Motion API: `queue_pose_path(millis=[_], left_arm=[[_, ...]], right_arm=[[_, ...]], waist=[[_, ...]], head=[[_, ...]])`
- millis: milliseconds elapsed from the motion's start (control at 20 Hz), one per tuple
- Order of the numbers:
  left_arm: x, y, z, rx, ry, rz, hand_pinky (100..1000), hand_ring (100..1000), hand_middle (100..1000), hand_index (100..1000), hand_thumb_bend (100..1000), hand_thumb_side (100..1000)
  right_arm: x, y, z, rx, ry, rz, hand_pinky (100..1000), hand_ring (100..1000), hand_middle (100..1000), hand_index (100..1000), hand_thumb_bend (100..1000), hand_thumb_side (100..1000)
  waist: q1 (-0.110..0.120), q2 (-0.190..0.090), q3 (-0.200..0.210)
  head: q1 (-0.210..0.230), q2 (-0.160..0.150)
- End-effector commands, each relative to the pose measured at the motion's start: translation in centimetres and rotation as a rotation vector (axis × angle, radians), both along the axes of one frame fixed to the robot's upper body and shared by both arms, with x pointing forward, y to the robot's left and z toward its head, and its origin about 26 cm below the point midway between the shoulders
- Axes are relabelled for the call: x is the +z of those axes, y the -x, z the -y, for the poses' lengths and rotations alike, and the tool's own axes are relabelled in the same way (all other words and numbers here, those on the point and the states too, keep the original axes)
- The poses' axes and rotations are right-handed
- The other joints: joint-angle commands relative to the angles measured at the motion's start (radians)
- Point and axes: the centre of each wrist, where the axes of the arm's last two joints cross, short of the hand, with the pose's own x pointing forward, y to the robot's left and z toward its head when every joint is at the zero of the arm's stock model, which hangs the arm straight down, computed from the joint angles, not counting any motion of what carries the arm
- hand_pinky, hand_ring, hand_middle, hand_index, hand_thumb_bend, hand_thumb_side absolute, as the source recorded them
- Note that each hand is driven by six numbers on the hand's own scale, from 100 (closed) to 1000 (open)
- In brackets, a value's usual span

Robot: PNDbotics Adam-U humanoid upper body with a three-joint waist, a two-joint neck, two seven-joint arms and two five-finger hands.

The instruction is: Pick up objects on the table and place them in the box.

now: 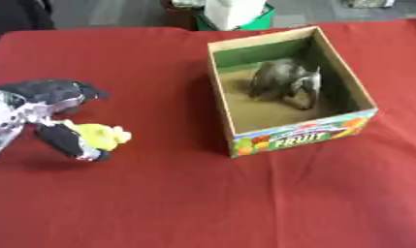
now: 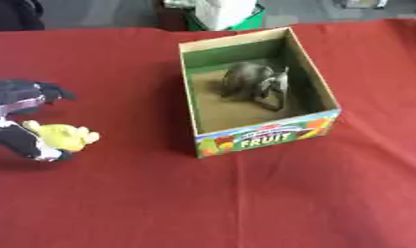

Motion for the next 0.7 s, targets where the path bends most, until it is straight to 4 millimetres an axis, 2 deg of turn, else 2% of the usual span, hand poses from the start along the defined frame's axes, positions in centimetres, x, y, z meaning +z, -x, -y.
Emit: queue_pose_path(millis=[50,550,700], left_arm=[[0.59,-0.26,-0.66,0.017,-0.020,-0.003,836,874,928,997,604,504],[0.07,-0.78,-1.31,0.047,-0.040,-0.028,822,863,912,969,552,473],[-0.16,-1.02,-1.51,0.064,-0.052,-0.024,815,859,902,952,484,458]], right_arm=[[1.00,0.24,0.01,-0.003,0.018,0.031,682,772,623,811,100,1000],[0.97,0.21,-0.08,-0.002,0.016,0.028,682,772,623,811,100,1000],[0.95,0.21,-0.10,-0.002,0.015,0.027,682,772,623,811,100,1000]], waist=[[-0.003,-0.014,0.000],[-0.006,-0.011,-0.003],[-0.007,-0.010,-0.003]], head=[[0.004,-0.011],[0.008,-0.018],[0.010,-0.020]])
